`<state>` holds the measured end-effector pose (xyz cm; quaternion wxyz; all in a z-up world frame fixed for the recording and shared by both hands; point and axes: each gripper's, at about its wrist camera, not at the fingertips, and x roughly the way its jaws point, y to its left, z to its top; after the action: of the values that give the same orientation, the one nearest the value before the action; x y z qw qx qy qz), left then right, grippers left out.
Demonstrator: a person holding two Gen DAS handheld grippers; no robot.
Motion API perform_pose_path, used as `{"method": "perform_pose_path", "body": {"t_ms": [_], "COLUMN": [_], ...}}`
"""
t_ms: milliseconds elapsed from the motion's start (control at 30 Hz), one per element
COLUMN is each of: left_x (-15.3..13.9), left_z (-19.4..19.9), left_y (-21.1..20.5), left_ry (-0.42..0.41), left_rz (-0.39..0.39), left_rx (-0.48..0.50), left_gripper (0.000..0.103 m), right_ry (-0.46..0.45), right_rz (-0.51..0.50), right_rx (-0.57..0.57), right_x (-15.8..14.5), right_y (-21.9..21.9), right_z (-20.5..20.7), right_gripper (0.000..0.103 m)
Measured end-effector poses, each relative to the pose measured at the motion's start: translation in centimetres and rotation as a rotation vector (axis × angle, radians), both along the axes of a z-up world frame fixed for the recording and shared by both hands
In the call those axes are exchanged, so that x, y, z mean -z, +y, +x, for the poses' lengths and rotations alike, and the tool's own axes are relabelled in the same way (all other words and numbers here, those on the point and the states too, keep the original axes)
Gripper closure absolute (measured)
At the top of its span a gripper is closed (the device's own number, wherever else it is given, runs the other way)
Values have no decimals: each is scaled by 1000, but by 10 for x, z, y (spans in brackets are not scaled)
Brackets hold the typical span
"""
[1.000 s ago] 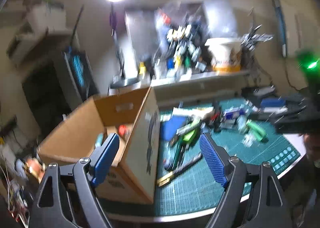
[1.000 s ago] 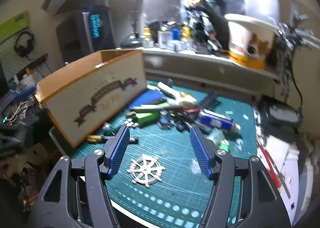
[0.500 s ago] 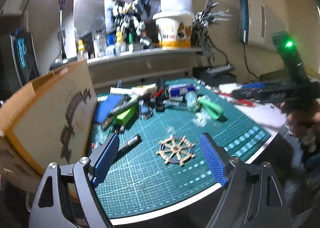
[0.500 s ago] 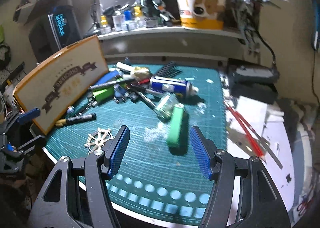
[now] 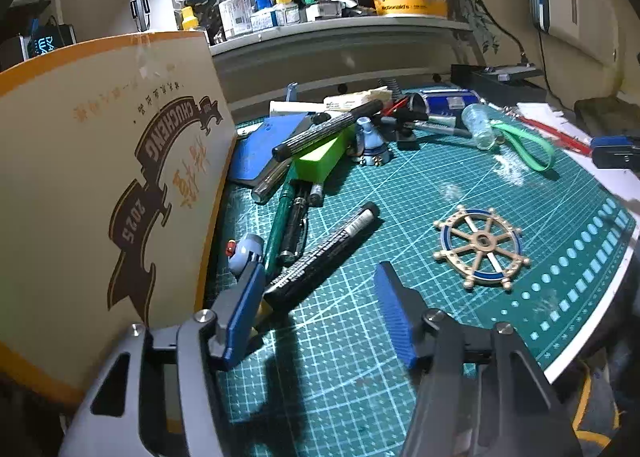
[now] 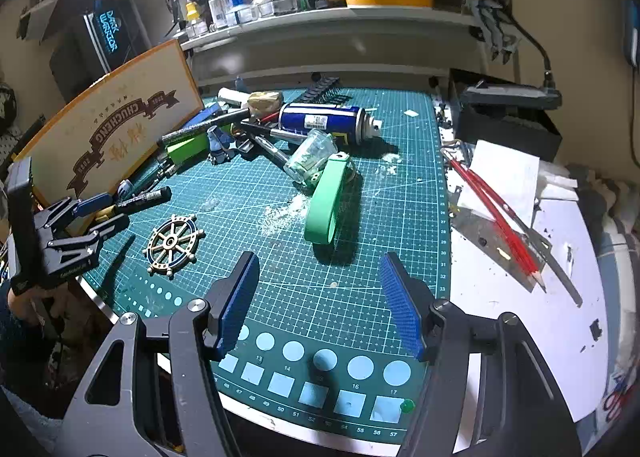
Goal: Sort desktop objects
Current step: 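Move both open tools over the cutting mat toward the black marker, then close the left tool on the black gold-capped marker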
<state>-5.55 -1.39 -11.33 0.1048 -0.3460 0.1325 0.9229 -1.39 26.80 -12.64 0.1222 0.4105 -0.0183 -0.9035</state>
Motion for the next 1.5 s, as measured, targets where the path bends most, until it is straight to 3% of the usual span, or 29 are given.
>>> {"method": "perform_pose_path", "body": {"t_ms": [100,167,233,267,300,367,467,633,767,900,933,1033,1133,1233,1300,1333,1367,1500], "left_x": [5,1,-2,-2,-2,-6,-14,-6,1,-2,-2,-4,-4,-3,-3,-4,-5,-6], "left_z": [-4,-4,-4,-4,-4,1,6,-17,-17,-18,-18,-16,-13,-13,-17,-20,-23,-35], "left_y": [6,7,10,12,15,21,23,1,-5,-11,-13,-13,-4,8,13,15,17,28], "left_ry": [-14,-35,-103,-139,-174,-167,-68,-91,-83,-119,-140,-206,-272,-275,-272,-266,-257,-239], "left_rz": [-54,-32,28,65,104,118,23,-79,-135,-87,-61,14,113,100,91,96,99,62], "left_rx": [-2,6,48,71,95,124,109,3,-23,-21,-10,44,112,91,74,70,67,40], "left_gripper": [49,56,73,76,76,76,75,74,53,56,68,87,88,83,64,45,36,35], "right_ry": [-5,-15,-17,-19,-20,-19,-16,-10,-7,-21,-24,-29,-30,-35,-36,-36,-35,-30], "right_rz": [-4,-4,-3,-5,-6,-6,-1,7,11,3,1,-7,-22,-26,-24,-24,-24,-27], "right_rx": [-1,3,5,6,6,4,-3,-17,-42,-51,-54,-63,-69,-74,-79,-81,-79,-71], "right_x": [2,4,5,5,5,4,2,-1,-1,3,4,5,6,7,7,7,6,4], "right_y": [1,2,3,3,3,1,-2,-7,-11,-15,-15,-17,-18,-20,-21,-22,-21,-19], "right_z": [0,-1,0,0,0,0,1,4,5,3,3,2,1,0,1,1,2,2], "right_gripper": [43,43,43,43,43,43,43,43,43,43,43,43,43,43,43,43,43,43]}}
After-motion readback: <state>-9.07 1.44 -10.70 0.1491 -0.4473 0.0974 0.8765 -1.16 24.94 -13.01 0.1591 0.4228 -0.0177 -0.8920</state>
